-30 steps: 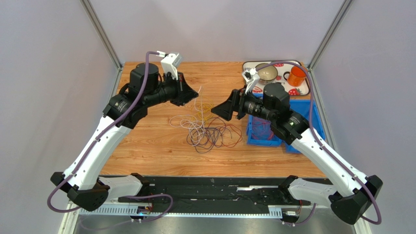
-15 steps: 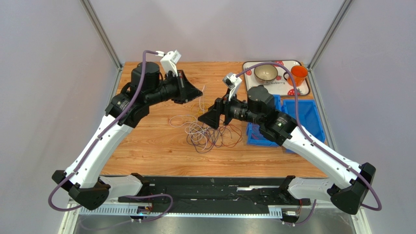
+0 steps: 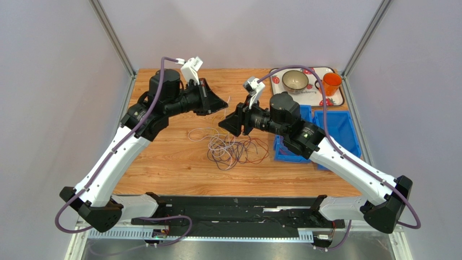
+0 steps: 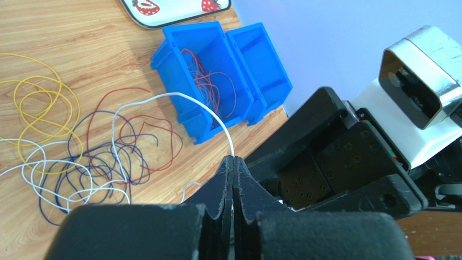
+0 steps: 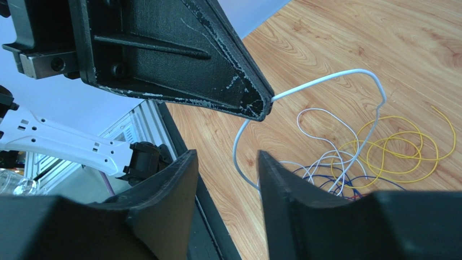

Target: Untangle the cables

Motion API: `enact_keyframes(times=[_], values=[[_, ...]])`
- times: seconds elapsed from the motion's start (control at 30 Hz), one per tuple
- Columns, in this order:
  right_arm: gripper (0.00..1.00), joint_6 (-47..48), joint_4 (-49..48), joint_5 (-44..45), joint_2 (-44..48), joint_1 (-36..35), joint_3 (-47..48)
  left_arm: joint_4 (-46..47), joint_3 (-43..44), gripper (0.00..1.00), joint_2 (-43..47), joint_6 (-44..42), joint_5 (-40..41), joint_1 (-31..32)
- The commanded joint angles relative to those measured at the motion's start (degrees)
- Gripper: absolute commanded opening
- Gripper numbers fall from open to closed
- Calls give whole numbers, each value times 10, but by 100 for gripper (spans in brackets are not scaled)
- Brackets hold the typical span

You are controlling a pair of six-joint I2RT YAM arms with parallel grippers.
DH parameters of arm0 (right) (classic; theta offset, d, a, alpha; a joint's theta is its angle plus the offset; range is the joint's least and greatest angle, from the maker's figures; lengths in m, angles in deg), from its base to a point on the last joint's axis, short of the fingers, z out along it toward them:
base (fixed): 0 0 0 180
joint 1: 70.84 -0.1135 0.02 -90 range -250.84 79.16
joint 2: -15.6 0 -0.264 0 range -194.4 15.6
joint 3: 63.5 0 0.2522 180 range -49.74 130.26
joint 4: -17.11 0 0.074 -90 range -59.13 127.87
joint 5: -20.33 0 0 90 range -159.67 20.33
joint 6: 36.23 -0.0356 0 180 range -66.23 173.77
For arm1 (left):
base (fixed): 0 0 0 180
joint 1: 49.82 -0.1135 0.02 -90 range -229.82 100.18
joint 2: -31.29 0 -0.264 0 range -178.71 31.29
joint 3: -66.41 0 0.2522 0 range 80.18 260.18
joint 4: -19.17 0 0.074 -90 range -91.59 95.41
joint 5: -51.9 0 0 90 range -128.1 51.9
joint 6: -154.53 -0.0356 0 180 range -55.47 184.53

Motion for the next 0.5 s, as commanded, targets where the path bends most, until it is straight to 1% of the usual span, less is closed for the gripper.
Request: enact_keyframes(times=[0.0,0.03,0.1,0.13,0.2,0.23,0.3,0.33,0.4,0.43,0.47], values=[[41,11,-26,16,-2,-10,34,25,-3,0,-1,13,-13,0],[36,12,-27,17,-3,-11,34,27,-4,0,-1,14,-12,0],[31,12,-25,22,-2,-13,35,29,-6,0,1,14,-13,0],[23,12,-25,23,-1,-12,34,29,-7,0,2,14,-14,0],[5,12,-23,30,2,-16,36,29,-10,0,3,13,-16,0],[0,12,-19,33,3,-16,36,31,-12,0,5,9,-18,0],[0,12,-13,43,12,-17,43,29,-13,1,7,4,-19,0],[0,14,3,48,15,-17,48,19,-13,15,10,-3,-15,0],[0,21,26,74,23,-17,71,-8,-8,30,15,-15,9,0],[0,33,48,81,25,-17,80,-19,-7,45,24,-30,19,0],[0,39,58,92,28,-18,88,-30,-8,51,31,-37,43,0]])
